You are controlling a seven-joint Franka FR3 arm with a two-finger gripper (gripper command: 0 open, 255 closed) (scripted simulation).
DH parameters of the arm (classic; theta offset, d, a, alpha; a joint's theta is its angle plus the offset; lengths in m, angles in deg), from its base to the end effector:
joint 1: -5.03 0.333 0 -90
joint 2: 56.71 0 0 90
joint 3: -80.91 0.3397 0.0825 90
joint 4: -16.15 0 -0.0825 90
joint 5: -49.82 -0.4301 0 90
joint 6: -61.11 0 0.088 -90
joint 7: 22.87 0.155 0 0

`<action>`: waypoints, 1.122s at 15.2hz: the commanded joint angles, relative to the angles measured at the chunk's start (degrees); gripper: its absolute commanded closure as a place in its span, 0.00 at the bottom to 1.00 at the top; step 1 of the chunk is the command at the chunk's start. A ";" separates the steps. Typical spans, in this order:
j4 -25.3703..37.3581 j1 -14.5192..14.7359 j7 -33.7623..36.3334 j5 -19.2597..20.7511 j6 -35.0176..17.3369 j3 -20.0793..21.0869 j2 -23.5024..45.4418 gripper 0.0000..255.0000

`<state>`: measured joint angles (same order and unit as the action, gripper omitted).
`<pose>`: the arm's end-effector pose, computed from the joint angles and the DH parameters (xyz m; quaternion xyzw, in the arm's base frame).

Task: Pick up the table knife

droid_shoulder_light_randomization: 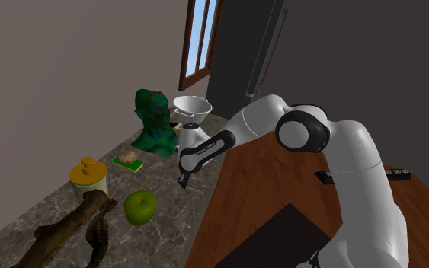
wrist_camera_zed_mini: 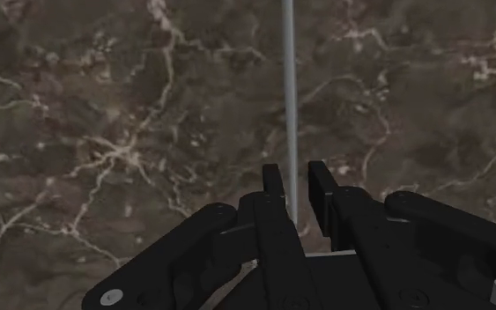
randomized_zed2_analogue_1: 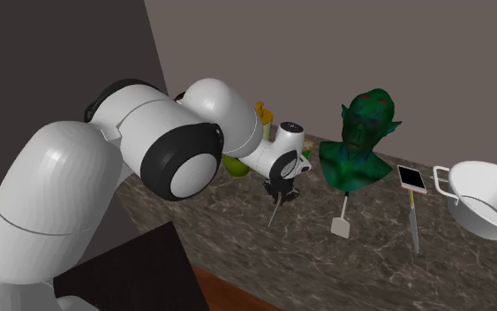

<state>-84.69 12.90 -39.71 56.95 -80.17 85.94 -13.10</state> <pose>0.6747 0.1506 0.0622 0.9557 0.2933 -0.0255 0.0062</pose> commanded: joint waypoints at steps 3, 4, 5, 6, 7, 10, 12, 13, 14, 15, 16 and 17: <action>0.03 0.00 0.00 0.00 -0.01 0.00 0.03 1.00; 0.02 0.00 0.00 0.00 -0.01 0.00 0.02 1.00; 0.02 0.00 -0.01 0.00 -0.01 0.00 0.02 1.00; 0.02 0.00 -0.01 0.00 -0.01 0.00 0.02 1.00; -0.09 0.05 0.06 0.01 -0.13 0.00 0.03 1.00; -0.73 -0.10 -0.07 -0.17 1.15 0.20 -1.90 1.00; -1.06 -0.20 -0.16 -0.31 2.06 0.33 -3.13 1.00; -1.22 -0.24 -0.21 -0.38 2.52 0.39 -3.74 1.00; -1.36 -0.29 -0.26 -0.45 2.98 0.46 -4.35 1.00; -1.49 -0.34 -0.31 -0.52 3.45 0.52 -4.95 1.00; -1.60 -0.38 -0.36 -0.59 3.93 0.59 -5.55 1.00; -1.71 -0.43 -0.41 -0.66 4.41 0.65 -6.13 1.00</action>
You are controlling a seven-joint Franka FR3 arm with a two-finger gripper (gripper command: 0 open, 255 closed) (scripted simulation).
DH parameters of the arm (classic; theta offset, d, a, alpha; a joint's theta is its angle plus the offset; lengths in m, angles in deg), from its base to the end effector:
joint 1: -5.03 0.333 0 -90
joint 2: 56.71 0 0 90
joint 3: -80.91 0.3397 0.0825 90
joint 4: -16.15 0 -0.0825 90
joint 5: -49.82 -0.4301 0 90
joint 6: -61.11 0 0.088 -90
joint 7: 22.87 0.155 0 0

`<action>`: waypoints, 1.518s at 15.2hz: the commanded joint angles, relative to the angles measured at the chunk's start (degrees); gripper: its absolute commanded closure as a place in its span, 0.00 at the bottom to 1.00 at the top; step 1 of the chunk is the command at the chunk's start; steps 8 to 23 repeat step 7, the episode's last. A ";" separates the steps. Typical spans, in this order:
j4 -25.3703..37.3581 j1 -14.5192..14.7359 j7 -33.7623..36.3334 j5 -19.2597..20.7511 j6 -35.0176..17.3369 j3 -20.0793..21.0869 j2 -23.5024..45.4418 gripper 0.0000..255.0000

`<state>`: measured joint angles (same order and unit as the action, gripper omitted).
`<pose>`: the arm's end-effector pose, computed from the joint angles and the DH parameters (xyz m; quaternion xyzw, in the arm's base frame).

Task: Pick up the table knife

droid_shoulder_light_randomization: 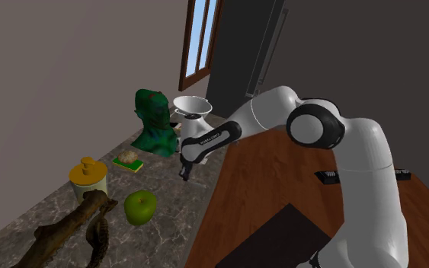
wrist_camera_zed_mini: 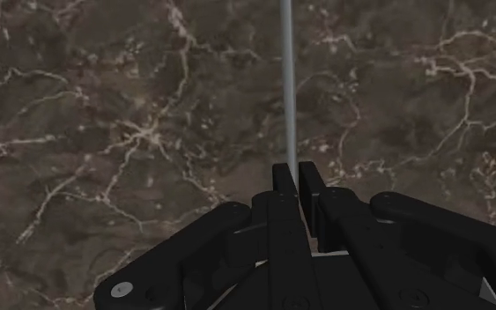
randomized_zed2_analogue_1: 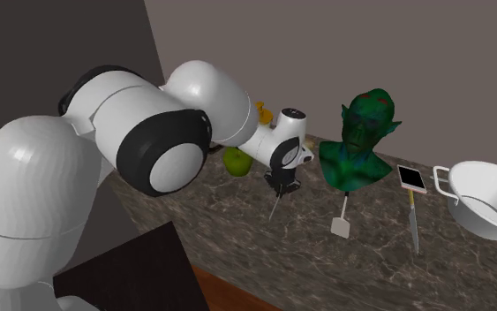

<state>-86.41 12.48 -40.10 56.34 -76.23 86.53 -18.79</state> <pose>0.6747 0.1509 0.1133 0.9557 0.2932 -0.0252 0.0062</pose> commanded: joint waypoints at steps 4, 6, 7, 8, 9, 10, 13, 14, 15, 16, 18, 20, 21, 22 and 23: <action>-0.27 -0.18 -0.23 -0.36 2.47 0.30 -2.73 1.00; -0.32 -0.23 -0.29 -0.45 3.06 0.37 -3.37 1.00; -0.31 -0.23 -0.29 -0.45 3.06 0.37 -3.37 1.00; -0.31 -0.23 -0.29 -0.45 3.06 0.37 -3.37 1.00; -0.31 -0.23 -0.29 -0.45 3.06 0.37 -3.37 1.00; -0.31 -0.23 -0.29 -0.45 3.06 0.37 -3.37 1.00; -0.31 -0.23 -0.29 -0.45 3.06 0.37 -3.37 1.00; -0.31 -0.23 -0.29 -0.45 3.06 0.37 -3.37 1.00; -0.31 -0.23 -0.29 -0.45 3.06 0.37 -3.37 1.00; -0.31 -0.23 -0.29 -0.45 3.06 0.37 -3.37 1.00; -0.31 -0.23 -0.29 -0.45 3.06 0.37 -3.37 1.00; -0.31 -0.23 -0.29 -0.45 3.06 0.37 -3.37 1.00; -0.31 -0.23 -0.29 -0.45 3.06 0.37 -3.37 1.00; -0.31 -0.23 -0.29 -0.45 3.06 0.37 -3.37 1.00; -0.31 -0.23 -0.29 -0.45 3.06 0.37 -3.37 1.00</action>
